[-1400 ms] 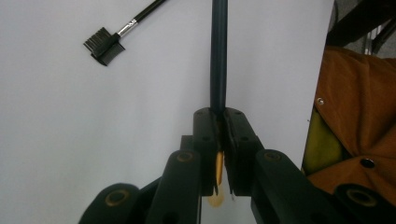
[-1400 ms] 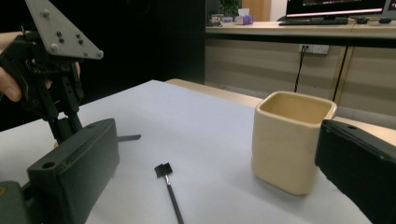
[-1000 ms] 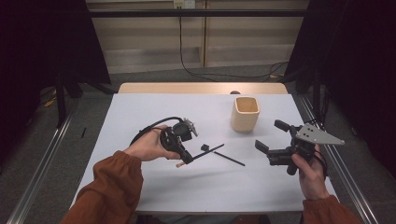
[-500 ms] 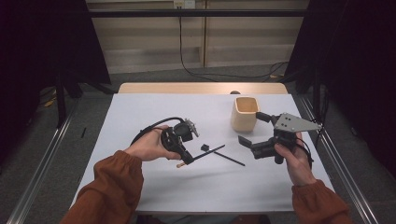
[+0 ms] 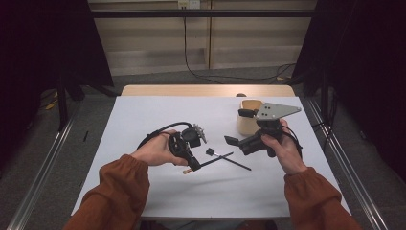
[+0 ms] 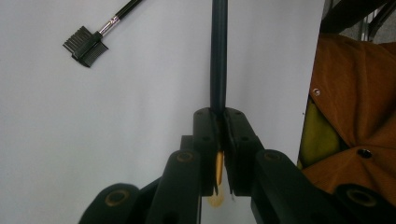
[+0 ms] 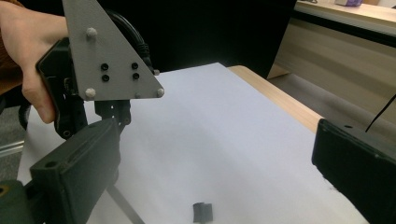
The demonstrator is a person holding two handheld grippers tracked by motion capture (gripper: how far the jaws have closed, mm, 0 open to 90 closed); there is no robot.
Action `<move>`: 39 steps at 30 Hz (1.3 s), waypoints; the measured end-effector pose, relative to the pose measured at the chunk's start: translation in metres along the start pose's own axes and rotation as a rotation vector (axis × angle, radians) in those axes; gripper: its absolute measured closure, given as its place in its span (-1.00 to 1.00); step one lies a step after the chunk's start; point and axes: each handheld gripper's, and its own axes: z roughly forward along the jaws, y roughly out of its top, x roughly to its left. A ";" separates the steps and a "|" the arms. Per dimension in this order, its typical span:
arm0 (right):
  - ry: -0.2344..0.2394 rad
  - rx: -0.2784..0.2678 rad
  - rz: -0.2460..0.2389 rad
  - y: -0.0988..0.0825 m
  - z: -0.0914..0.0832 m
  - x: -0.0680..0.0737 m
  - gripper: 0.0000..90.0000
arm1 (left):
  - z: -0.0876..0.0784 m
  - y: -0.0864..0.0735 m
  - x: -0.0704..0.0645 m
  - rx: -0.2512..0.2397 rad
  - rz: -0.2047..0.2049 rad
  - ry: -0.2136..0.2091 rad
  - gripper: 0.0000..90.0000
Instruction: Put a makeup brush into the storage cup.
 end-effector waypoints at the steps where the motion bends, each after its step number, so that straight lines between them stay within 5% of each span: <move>1: 0.004 0.006 -0.005 0.001 0.002 0.000 -0.99 | -0.001 0.000 0.001 0.009 0.006 0.001 0.88; 7: 0.055 0.079 -0.011 0.011 0.012 -0.003 -0.92 | 0.000 0.000 0.001 0.012 0.003 -0.001 0.88; 18: 0.181 0.304 -0.046 0.015 0.022 -0.004 -0.83 | 0.002 0.002 0.000 0.035 0.009 0.007 0.88; 25: 0.218 0.408 -0.080 0.013 0.028 -0.004 -0.84 | 0.001 0.003 -0.001 0.046 0.011 0.006 0.88; 29: 0.299 0.435 -0.121 0.015 0.029 -0.001 -0.91 | 0.001 0.003 -0.001 0.059 0.024 0.006 0.88; 39: 0.318 0.585 -0.211 0.022 0.036 0.010 -0.83 | 0.003 0.004 -0.004 0.057 0.016 0.006 0.88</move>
